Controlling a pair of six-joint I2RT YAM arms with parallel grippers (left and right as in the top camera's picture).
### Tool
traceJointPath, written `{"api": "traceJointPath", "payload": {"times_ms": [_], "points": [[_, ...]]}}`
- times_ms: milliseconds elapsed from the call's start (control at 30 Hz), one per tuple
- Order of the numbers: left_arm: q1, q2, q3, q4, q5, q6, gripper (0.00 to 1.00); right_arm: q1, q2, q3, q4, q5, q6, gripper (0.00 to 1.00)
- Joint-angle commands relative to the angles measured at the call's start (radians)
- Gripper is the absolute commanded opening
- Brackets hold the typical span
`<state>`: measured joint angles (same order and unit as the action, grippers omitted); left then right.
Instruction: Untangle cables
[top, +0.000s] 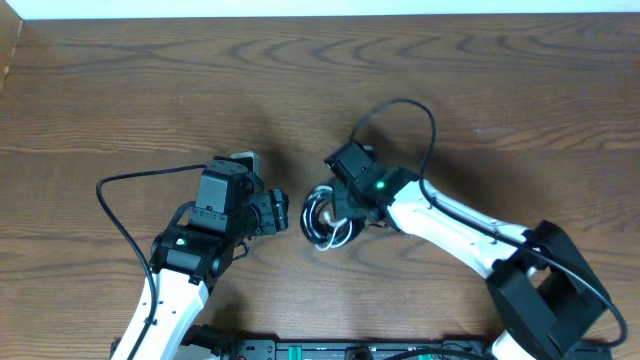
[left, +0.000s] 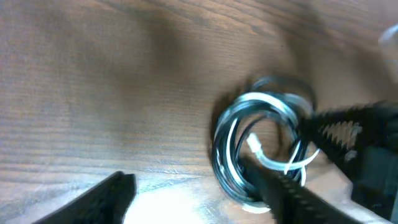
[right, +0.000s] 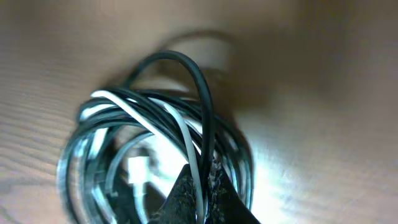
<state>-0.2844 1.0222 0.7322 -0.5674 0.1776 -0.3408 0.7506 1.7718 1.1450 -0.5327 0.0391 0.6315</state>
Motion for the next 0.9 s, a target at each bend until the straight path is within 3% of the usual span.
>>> {"api": "traceJointPath", "payload": {"times_ms": [0,33,100,233,400,467,567,633,700,733,800,867], "points": [[-0.002,0.001,0.019,0.017,0.020,0.018,0.45,0.003,-0.112,0.132,0.012,0.106,-0.259,0.01],[-0.002,0.001,0.019,0.032,0.041,0.018,0.33,0.003,-0.127,0.159,0.012,0.114,-0.288,0.01],[-0.002,0.001,0.019,0.074,0.094,0.017,0.19,0.003,-0.151,0.203,0.013,0.117,-0.321,0.01],[-0.002,0.002,0.019,0.180,0.198,0.018,0.19,0.003,-0.182,0.238,0.009,0.112,-0.323,0.01],[-0.002,0.006,0.019,0.235,0.212,0.053,0.19,0.003,-0.219,0.238,-0.037,0.112,-0.325,0.01],[-0.002,0.016,0.018,0.251,0.211,0.076,0.10,0.003,-0.238,0.238,-0.043,0.112,-0.335,0.01],[-0.002,0.040,0.018,0.278,0.211,0.090,0.09,0.003,-0.290,0.244,-0.043,0.111,-0.363,0.01],[-0.002,0.063,0.018,0.295,0.211,0.100,0.16,0.003,-0.339,0.249,-0.043,0.112,-0.379,0.01],[-0.002,0.091,0.018,0.314,0.212,0.105,0.46,0.003,-0.394,0.249,-0.035,0.121,-0.397,0.01],[-0.002,0.107,0.018,0.323,0.212,0.105,0.55,0.003,-0.425,0.249,-0.035,0.143,-0.401,0.01],[-0.002,0.142,0.018,0.339,0.213,0.120,0.62,0.003,-0.478,0.249,-0.041,0.216,-0.400,0.01],[-0.002,0.174,0.018,0.352,0.227,0.127,0.62,0.003,-0.526,0.249,-0.057,0.313,-0.385,0.01]]}}
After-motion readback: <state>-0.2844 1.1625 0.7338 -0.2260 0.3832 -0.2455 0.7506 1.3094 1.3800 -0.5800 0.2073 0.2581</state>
